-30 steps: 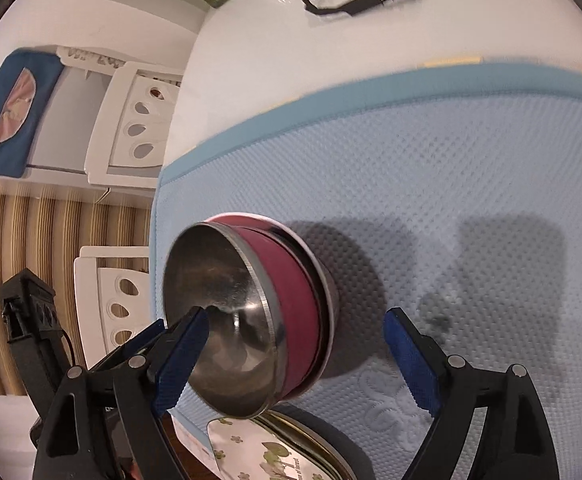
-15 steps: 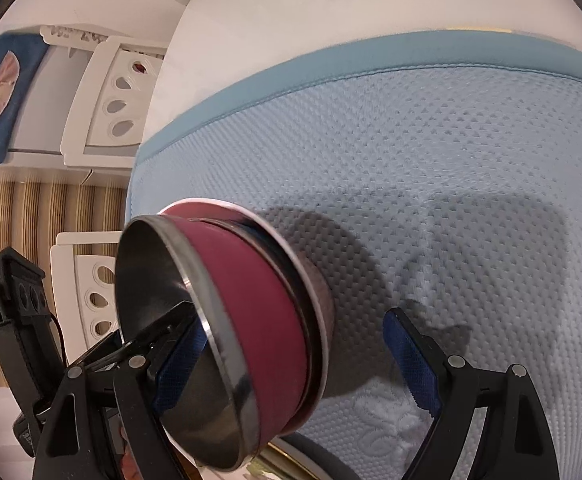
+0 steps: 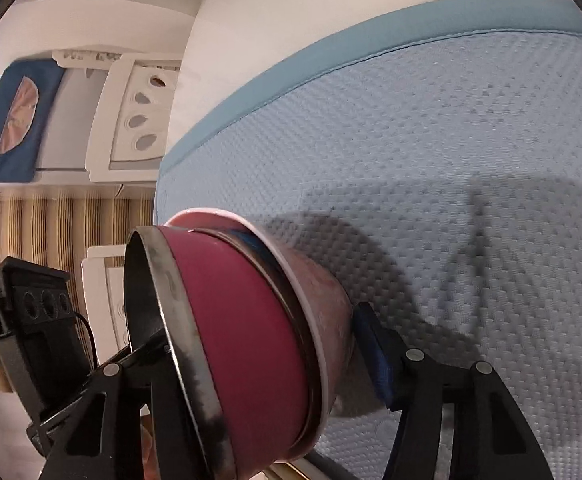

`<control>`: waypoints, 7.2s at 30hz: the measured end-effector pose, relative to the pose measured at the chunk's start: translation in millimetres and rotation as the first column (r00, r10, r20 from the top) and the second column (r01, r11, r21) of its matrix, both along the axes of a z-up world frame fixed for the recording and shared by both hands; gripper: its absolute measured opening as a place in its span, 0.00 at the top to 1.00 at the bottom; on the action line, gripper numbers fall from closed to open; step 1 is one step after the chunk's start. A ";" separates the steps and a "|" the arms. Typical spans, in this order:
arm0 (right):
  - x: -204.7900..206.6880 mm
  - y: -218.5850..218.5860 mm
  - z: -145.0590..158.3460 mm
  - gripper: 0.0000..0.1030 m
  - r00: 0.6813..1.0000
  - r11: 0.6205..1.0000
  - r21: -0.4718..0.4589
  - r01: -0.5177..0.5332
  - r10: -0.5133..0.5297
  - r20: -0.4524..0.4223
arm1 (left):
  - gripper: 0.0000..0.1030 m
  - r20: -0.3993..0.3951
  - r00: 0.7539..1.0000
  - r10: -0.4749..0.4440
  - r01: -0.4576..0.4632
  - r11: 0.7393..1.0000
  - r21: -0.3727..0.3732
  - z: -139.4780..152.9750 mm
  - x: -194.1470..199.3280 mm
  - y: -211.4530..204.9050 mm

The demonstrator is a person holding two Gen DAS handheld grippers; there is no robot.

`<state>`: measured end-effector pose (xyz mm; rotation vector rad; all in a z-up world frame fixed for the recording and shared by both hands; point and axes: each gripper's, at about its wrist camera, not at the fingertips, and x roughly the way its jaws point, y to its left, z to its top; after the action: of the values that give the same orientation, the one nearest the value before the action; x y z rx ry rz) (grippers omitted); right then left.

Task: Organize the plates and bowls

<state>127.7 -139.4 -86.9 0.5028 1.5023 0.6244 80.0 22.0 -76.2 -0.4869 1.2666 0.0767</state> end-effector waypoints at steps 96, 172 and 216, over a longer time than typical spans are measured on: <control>-213.0 -4.7 61.2 0.47 0.994 0.983 -0.184 -0.009 0.029 0.107 | 0.57 0.068 0.997 -0.033 0.034 0.999 -0.009 28.7 -190.0 -38.7; -277.6 26.7 109.0 0.09 0.858 0.928 -0.372 0.026 0.170 0.484 | 0.01 0.099 0.991 -0.095 0.062 0.955 0.289 60.7 -246.7 -17.6; -275.5 21.3 112.8 0.09 0.857 0.933 -0.358 0.032 0.159 0.491 | 0.01 0.108 0.989 -0.104 0.065 0.947 0.316 66.1 -243.3 -22.7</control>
<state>-147.8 -118.1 25.8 -0.0073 1.0820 0.4730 -163.3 -0.7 -10.1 -0.1610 1.1263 0.1686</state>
